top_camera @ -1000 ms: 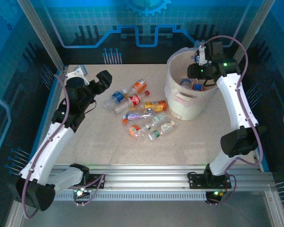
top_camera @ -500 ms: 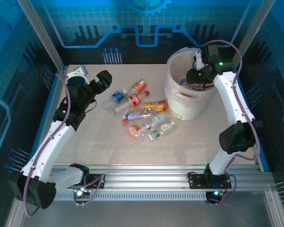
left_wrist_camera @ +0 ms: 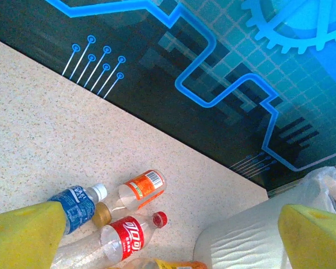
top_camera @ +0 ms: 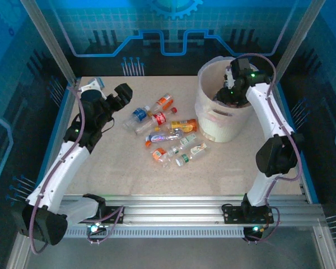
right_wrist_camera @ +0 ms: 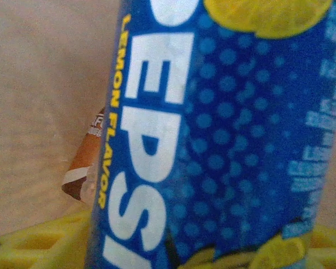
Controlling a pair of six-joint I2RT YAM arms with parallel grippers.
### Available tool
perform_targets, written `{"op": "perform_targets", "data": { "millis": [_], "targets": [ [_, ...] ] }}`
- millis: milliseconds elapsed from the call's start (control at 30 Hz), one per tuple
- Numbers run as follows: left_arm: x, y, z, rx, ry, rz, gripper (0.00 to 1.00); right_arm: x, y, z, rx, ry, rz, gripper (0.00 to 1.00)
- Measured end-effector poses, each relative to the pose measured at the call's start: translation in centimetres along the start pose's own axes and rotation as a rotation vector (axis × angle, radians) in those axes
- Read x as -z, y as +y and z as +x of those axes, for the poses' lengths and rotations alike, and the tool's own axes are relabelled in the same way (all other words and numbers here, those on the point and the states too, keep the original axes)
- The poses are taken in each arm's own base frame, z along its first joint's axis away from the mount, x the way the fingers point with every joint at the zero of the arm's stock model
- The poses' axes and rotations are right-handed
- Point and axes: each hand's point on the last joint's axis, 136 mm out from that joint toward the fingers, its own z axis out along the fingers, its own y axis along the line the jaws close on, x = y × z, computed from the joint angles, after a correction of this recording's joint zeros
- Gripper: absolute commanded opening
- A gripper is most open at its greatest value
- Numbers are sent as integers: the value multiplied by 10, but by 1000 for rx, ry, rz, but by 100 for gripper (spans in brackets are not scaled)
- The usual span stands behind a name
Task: Put the plastic bottles in the bin
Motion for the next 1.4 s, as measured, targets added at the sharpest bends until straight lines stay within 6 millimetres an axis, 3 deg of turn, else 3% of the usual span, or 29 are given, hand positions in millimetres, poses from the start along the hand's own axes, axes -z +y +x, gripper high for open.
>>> {"op": "perform_targets", "data": {
  "millis": [233, 600, 633, 767, 967, 1400],
  "targets": [
    [-7, 9, 5, 2, 21, -29, 99, -13, -1, 3, 4, 34, 18, 82],
    [-16, 17, 13, 3, 54, -51, 99, -11, -2, 0, 5, 22, 26, 93],
    [-17, 19, 15, 3, 63, -55, 99, -10, -2, -1, 4, 19, 26, 99],
    [-25, 27, 26, 3, 107, -81, 99, -2, -2, -3, 0, -1, 24, 100],
    [-37, 42, 47, -1, 186, -125, 99, 31, -4, -11, -11, -83, 19, 100],
    [-71, 79, 108, -25, 430, -227, 99, 130, -8, -17, -93, -335, -10, 100]
  ]
}}
